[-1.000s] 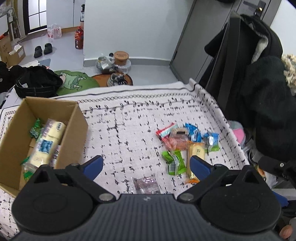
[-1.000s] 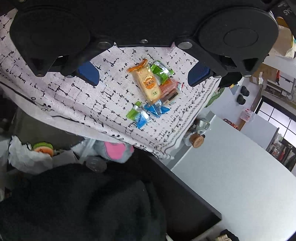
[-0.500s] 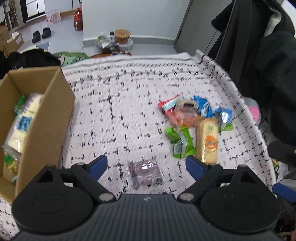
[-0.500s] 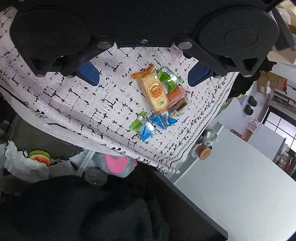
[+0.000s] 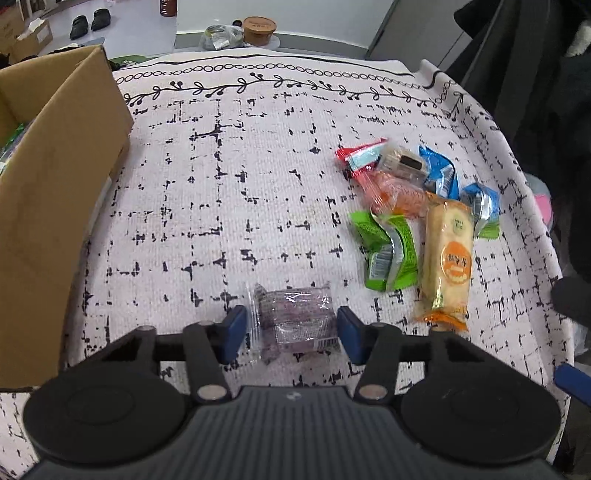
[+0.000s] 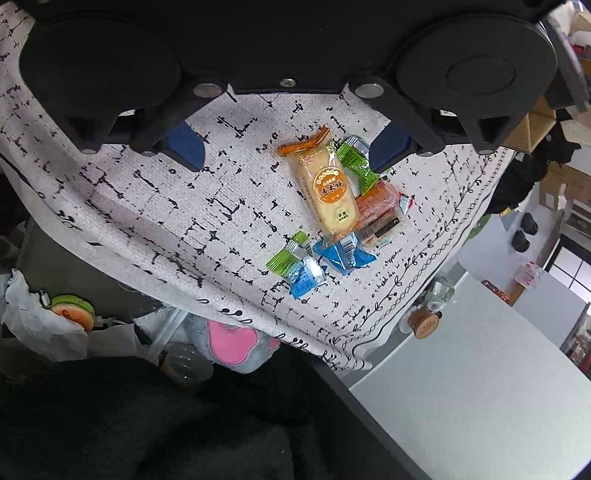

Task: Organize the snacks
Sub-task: 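Close the left gripper on the purple pack while the right approaches the orange-labelled bar, then close the right gripper on the orange-labelled bread bar and lift it, then carry both packs over the cardboard box and open both grippers to drop them, then move both open grippers back toward the remaining snacks, then close the left gripper on the green candy while the right grips the blue-green candy, then carry both candies over the cardboard box and open both grippers to drop them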

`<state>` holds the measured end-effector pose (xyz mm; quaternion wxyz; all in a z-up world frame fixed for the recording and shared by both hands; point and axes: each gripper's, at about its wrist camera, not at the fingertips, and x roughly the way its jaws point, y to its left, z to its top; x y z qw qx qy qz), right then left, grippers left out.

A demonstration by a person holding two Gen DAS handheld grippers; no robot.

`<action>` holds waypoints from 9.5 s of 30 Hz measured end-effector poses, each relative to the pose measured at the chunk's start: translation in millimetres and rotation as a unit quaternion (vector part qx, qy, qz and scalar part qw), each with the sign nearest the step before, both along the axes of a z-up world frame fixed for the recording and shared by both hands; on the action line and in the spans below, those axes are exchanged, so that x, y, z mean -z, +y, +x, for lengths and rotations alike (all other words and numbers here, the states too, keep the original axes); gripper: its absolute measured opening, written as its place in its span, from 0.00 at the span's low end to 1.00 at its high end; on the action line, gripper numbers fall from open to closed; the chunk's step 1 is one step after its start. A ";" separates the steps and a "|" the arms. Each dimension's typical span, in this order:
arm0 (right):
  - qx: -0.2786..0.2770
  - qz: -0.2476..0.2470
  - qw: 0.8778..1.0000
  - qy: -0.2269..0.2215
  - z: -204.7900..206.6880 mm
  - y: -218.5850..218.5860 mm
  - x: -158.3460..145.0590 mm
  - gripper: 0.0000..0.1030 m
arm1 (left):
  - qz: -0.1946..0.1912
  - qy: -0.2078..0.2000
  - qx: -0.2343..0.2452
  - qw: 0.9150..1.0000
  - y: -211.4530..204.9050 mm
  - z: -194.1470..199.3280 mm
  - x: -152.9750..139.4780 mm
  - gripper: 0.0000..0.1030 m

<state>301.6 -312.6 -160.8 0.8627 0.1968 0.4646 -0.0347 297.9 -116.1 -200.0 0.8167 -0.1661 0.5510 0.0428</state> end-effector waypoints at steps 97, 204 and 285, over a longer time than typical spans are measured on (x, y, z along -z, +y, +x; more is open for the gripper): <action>-0.171 0.051 0.980 -0.083 -36.0 202.4 -40.1 0.33 | 0.004 -0.108 -0.057 0.993 203.2 -67.2 -124.7 0.34; -0.098 0.008 0.991 -0.096 29.1 -8.8 -34.9 0.76 | -0.013 -0.108 0.024 0.994 27.0 11.8 -97.8 0.92; -0.127 0.000 0.990 -0.060 35.8 38.9 -19.0 0.33 | 0.017 -0.051 -0.008 0.999 29.5 20.2 -94.5 0.27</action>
